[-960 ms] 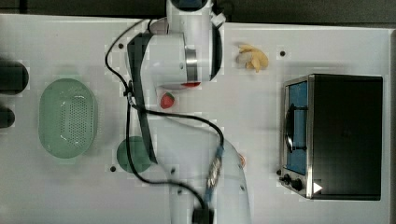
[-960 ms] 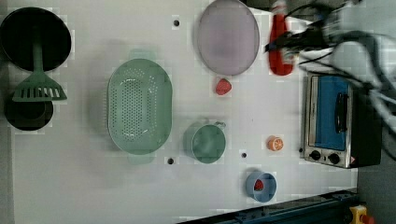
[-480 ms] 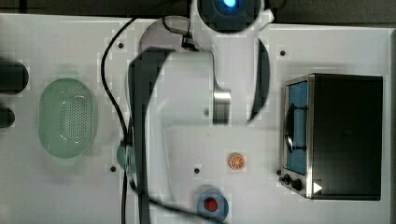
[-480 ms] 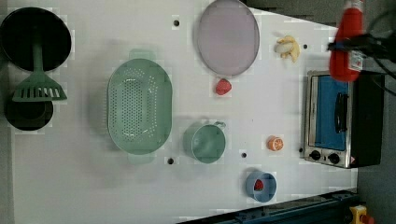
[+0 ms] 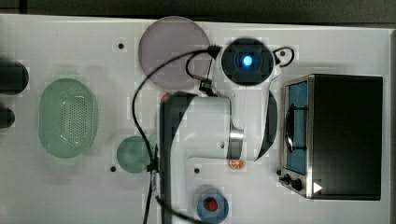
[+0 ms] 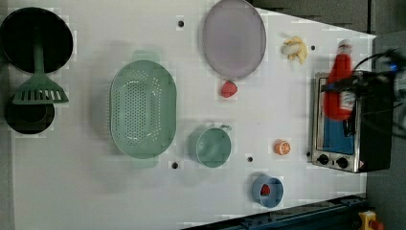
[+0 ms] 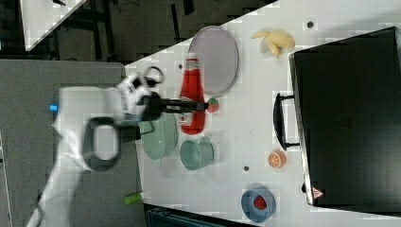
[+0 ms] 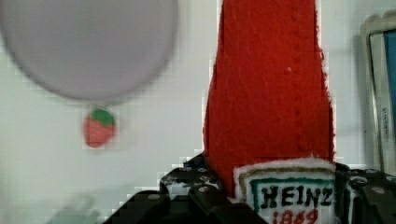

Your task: Pick ketchup from plate and place it on table.

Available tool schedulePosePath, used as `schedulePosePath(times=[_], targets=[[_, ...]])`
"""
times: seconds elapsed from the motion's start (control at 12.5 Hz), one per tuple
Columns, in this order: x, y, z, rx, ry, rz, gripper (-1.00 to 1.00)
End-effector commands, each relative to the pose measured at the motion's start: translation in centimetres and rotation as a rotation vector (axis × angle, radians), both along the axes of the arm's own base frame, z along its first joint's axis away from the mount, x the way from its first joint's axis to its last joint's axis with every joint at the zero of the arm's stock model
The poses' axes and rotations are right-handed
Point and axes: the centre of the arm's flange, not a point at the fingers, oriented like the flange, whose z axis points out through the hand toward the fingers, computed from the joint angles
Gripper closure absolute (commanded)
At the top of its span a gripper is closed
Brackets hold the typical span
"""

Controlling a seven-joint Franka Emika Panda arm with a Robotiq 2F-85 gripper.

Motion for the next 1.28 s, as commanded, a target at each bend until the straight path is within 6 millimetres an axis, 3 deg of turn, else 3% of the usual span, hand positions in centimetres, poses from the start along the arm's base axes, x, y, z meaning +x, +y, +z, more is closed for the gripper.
schedulePosePath(times=[0.08,0.4,0.56,0.72,0.96,1.28], targets=[[-2.7,0.8,-7.8,0.017,0.043,-0.016,-0.15],[-5.6,1.3,-14.8,0.032,0.010,-0.070,-0.15],[-6.0,1.5,-17.1,0.039,0.020,-0.097,-0.15],[-6.1,1.5,-18.3,0.048,0.026,-0.112,-0.43],[-5.0,1.6,-16.8,0.048,-0.018,-0.111,-1.00],[-0.6,1.8,-9.2,0.042,-0.134,-0.164,-1.00]])
